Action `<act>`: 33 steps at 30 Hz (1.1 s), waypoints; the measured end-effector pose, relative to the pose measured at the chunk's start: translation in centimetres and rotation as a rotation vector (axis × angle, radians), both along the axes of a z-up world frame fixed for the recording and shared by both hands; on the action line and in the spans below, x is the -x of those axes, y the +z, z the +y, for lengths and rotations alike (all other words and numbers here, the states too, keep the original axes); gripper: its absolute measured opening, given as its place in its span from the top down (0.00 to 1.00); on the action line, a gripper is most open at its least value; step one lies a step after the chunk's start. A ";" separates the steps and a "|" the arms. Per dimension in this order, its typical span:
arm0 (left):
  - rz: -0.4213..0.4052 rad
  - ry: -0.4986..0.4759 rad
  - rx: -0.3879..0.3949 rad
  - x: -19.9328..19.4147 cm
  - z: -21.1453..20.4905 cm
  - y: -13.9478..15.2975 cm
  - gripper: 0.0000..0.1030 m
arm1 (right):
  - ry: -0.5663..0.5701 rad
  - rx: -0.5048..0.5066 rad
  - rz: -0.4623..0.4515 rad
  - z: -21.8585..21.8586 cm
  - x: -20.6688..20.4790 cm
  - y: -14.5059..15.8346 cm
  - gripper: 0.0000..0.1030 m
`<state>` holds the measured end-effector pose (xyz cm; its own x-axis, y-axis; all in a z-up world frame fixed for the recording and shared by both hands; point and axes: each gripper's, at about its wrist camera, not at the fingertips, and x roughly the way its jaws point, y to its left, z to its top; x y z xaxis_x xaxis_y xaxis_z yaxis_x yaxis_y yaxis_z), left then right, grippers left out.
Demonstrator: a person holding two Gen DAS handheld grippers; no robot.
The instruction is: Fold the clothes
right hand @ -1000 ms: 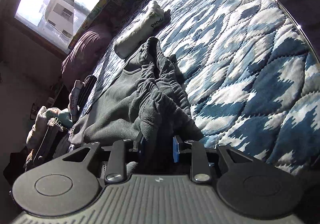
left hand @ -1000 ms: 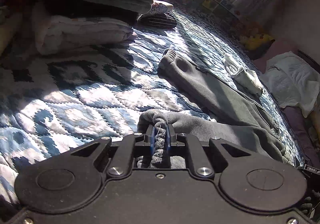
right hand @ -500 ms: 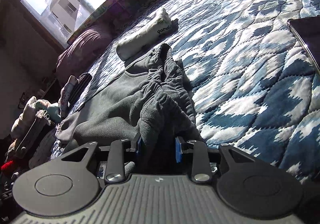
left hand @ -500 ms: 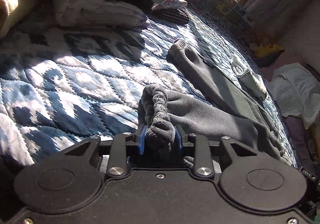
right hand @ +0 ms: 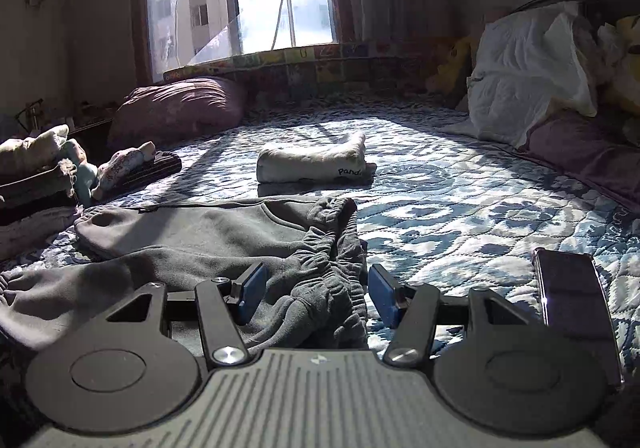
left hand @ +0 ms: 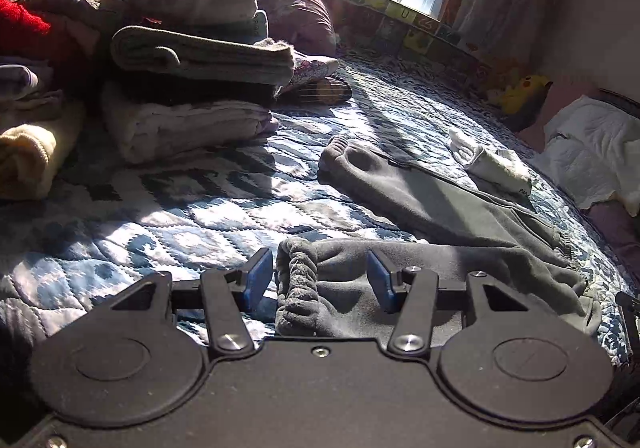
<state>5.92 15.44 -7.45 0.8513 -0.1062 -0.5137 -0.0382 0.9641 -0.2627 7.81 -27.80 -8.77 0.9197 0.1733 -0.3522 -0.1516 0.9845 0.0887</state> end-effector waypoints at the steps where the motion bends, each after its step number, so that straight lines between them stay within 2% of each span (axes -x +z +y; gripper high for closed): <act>1: -0.003 -0.035 -0.015 -0.6 -1.0 0.0 0.51 | 0.053 0.019 -0.004 1.0 -0.1 -0.1 0.44; 3: 0.003 -0.068 -0.052 -1.8 -2.8 -0.6 0.52 | 0.161 0.054 0.017 3.2 -0.8 -0.6 0.50; 4: 0.006 -0.083 -0.071 -2.4 -3.7 -1.0 0.52 | 0.208 0.078 0.059 4.2 -1.4 -1.1 0.52; 6: 0.078 -0.061 -0.076 -3.8 -3.9 -2.7 0.51 | 0.268 0.135 0.215 5.8 -2.7 -2.8 0.49; 7: 0.208 -0.027 -0.131 -5.1 -3.9 -4.7 0.52 | 0.274 0.149 0.269 5.8 -2.9 -3.7 0.49; 8: 0.214 -0.029 -0.147 -5.0 -3.9 -5.0 0.50 | 0.284 0.147 0.277 5.6 -2.6 -4.0 0.49; 11: 0.165 -0.046 -0.168 -4.0 -3.9 -5.0 0.51 | 0.290 0.141 0.251 4.8 -1.5 -2.8 0.49; 12: 0.148 -0.044 -0.168 -3.6 -3.9 -4.7 0.55 | 0.288 0.130 0.238 4.5 -1.2 -2.5 0.50; 16: 0.035 -0.066 -0.132 -3.1 -4.8 -3.2 0.56 | 0.308 0.121 0.106 5.2 -1.3 -1.0 0.50; 18: -0.019 -0.099 -0.140 -3.6 -6.4 -2.5 0.56 | 0.331 0.123 0.063 6.5 -2.0 -1.4 0.50; 21: -0.065 -0.159 -0.139 -5.1 -9.1 -2.7 0.56 | 0.347 0.135 0.063 8.1 -3.5 -1.9 0.50; 23: -0.063 -0.177 -0.118 -6.4 -10.6 -3.4 0.56 | 0.352 0.150 0.071 8.9 -4.5 -2.5 0.50; 24: -0.033 -0.181 -0.111 -7.1 -11.1 -4.1 0.55 | 0.356 0.152 0.105 9.2 -4.9 -2.9 0.48; 25: 0.068 -0.184 -0.144 -8.6 -11.8 -5.5 0.55 | 0.364 0.161 0.178 9.5 -5.4 -3.5 0.41; 26: 0.089 -0.184 -0.198 -9.0 -12.6 -6.5 0.50 | 0.375 0.180 0.227 9.8 -5.6 -4.0 0.39; 27: 0.081 -0.187 -0.231 -9.0 -13.1 -6.5 0.48 | 0.386 0.205 0.216 9.9 -5.1 -4.0 0.39; 29: 0.070 -0.187 -0.225 -8.7 -13.1 -5.6 0.49 | 0.405 0.251 0.176 10.2 -3.9 -3.9 0.40; 31: 0.019 -0.187 -0.199 -7.6 -12.6 -4.8 0.49 | 0.416 0.256 0.134 9.9 -2.6 -3.8 0.39; 33: 0.009 -0.188 -0.207 -6.7 -12.4 -4.8 0.44 | 0.437 0.265 0.171 9.7 -2.3 -4.6 0.36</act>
